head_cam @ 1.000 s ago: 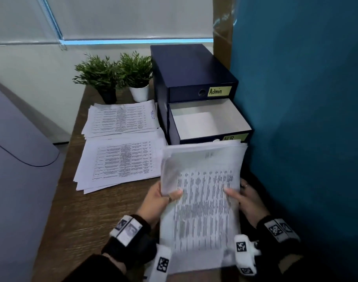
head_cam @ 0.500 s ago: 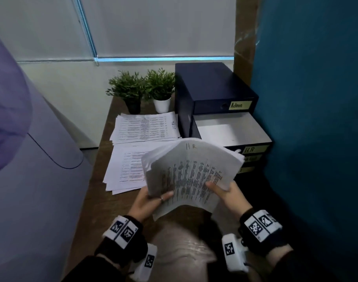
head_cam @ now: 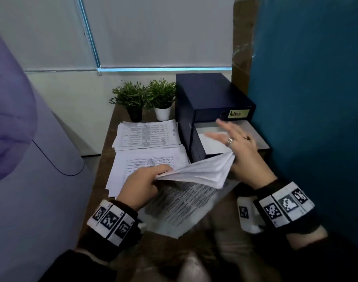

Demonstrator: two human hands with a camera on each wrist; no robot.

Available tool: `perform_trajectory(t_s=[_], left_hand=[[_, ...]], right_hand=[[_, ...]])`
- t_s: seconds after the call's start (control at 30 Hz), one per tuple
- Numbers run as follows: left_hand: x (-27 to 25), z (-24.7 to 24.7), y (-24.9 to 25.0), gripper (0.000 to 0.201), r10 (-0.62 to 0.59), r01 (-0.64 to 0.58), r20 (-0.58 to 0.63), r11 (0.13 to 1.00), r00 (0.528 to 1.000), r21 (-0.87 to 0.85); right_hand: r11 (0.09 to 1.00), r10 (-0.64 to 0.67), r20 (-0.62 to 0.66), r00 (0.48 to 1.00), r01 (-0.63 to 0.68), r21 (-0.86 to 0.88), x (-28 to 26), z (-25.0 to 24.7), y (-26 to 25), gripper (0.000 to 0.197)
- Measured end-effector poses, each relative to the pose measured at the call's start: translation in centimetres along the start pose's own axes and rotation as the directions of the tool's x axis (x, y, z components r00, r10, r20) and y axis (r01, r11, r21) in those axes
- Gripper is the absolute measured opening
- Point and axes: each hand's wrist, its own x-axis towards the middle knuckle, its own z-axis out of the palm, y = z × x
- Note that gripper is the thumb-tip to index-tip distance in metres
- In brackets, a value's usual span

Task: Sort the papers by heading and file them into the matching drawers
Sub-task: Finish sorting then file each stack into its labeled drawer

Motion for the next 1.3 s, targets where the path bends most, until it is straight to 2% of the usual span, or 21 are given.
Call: perform_trajectory(t_s=[0.07, 0.13, 0.2, 0.23, 0.3, 0.37, 0.43, 0.5, 0.57, 0.67, 0.7, 0.77, 0.83, 0.87, 0.9, 0.93, 1.0, 1.1, 1.2, 1.27, 1.3], left_hand=[[-0.4, -1.2, -1.0, 0.037, -0.136, 0.135, 0.02, 0.99, 0.991, 0.034], [-1.5, -2.3, -3.3, 0.028, -0.292, 0.292, 0.02, 0.956, 0.956, 0.002], [-2.9, -2.4, -5.0, 0.02, -0.426, 0.416, 0.0, 0.884, 0.905, -0.215], [-3.5, -2.0, -5.4, 0.017, -0.464, 0.421, -0.026, 0.824, 0.885, -0.38], [-4.3, -0.7, -5.5, 0.014, -0.523, 0.322, -0.138, 0.69, 0.841, -0.649], [-4.6, 0.4, -5.9, 0.029, -0.555, 0.208, -0.231, 0.616, 0.799, -0.76], [-5.0, 1.1, -6.7, 0.042, -0.545, 0.158, -0.183, 0.519, 0.818, -0.84], [-5.4, 1.7, -7.2, 0.059, -0.505, 0.215, -0.053, 0.457, 0.861, -0.863], [-5.5, 2.7, -7.5, 0.049, -0.489, 0.274, 0.004, 0.483, 0.872, -0.832], [-4.9, 3.2, -7.9, 0.038, -0.57, 0.28, -0.137, 0.581, 0.81, -0.764], [-4.6, 3.2, -8.3, 0.034, -0.609, 0.252, -0.193, 0.567, 0.769, -0.785], [-4.1, 3.0, -8.5, 0.032, -0.682, 0.19, -0.193, 0.444, 0.705, -0.876], [-3.8, 3.1, -8.9, 0.053, -0.65, 0.203, -0.068, 0.333, 0.757, -0.921], [-3.7, 3.1, -8.6, 0.064, -0.614, 0.262, 0.003, 0.331, 0.789, -0.907], [-3.6, 3.1, -8.2, 0.065, -0.574, 0.298, 0.044, 0.358, 0.818, -0.885], [-3.5, 3.1, -7.8, 0.052, -0.562, 0.315, 0.047, 0.39, 0.826, -0.865], [-3.0, 2.9, -7.0, 0.018, -0.602, 0.277, -0.052, 0.442, 0.797, -0.853], [-3.1, 3.5, -7.1, 0.015, -0.639, 0.23, -0.152, 0.474, 0.754, -0.85], [-4.7, 6.1, -7.5, 0.015, -0.635, 0.396, -0.013, 0.499, 0.773, -0.771], [-5.9, 7.8, -8.1, 0.02, -0.625, 0.48, 0.107, 0.466, 0.773, -0.744], [-6.4, 8.3, -8.2, 0.02, -0.636, 0.495, 0.127, 0.445, 0.762, -0.746]], right_hand=[[0.98, 0.025, 0.216, 0.976, -0.066, 0.185, 0.1, 0.1, 0.4, 0.011], [0.944, 0.107, 0.212, 0.971, -0.166, 0.285, -0.6, 1.0, 1.5, 0.028], [0.87, 0.172, 0.173, 0.97, -0.232, 0.434, -1.8, 2.2, 2.9, 0.032], [0.816, 0.193, 0.167, 0.967, -0.253, 0.519, -2.4, 2.7, 3.3, 0.028], [0.661, 0.276, 0.189, 0.943, -0.328, 0.675, -3.6, 3.7, 3.9, 0.016], [0.546, 0.332, 0.176, 0.927, -0.341, 0.766, -4.6, 4.6, 4.1, 0.021], [0.483, 0.397, 0.151, 0.905, -0.346, 0.805, -5.5, 5.4, 4.5, 0.024], [0.452, 0.445, 0.134, 0.886, -0.352, 0.82, -6.5, 6.0, 4.9, 0.023], [0.451, 0.457, 0.137, 0.879, -0.362, 0.816, -7.4, 6.6, 5.2, 0.021], [0.389, 0.47, 0.15, 0.87, -0.357, 0.849, -8.0, 6.8, 5.4, 0.018], [0.356, 0.473, 0.15, 0.868, -0.345, 0.868, -8.1, 6.8, 5.6, 0.029], [0.304, 0.482, 0.156, 0.862, -0.332, 0.893, -8.1, 6.6, 6.1, 0.061], [0.265, 0.485, 0.152, 0.861, -0.311, 0.913, -8.0, 6.5, 6.2, 0.071], [0.247, 0.484, 0.153, 0.861, -0.302, 0.921, -8.0, 6.4, 6.2, 0.069], [0.228, 0.486, 0.157, 0.86, -0.299, 0.927, -7.9, 6.4, 6.3, 0.063], [0.216, 0.488, 0.161, 0.858, -0.297, 0.93, -8.0, 6.4, 6.3, 0.056], [0.201, 0.483, 0.169, 0.859, -0.296, 0.934, -8.1, 6.4, 6.3, 0.044], [0.191, 0.487, 0.218, 0.846, -0.347, 0.918, -9.0, 7.2, 6.6, 0.047], [0.181, 0.5, 0.339, 0.797, -0.479, 0.859, -10.5, 9.1, 6.6, 0.072], [0.186, 0.518, 0.39, 0.761, -0.546, 0.817, -11.3, 10.2, 6.4, 0.053], [0.205, 0.538, 0.39, 0.747, -0.565, 0.799, -11.5, 10.5, 6.3, 0.052]])
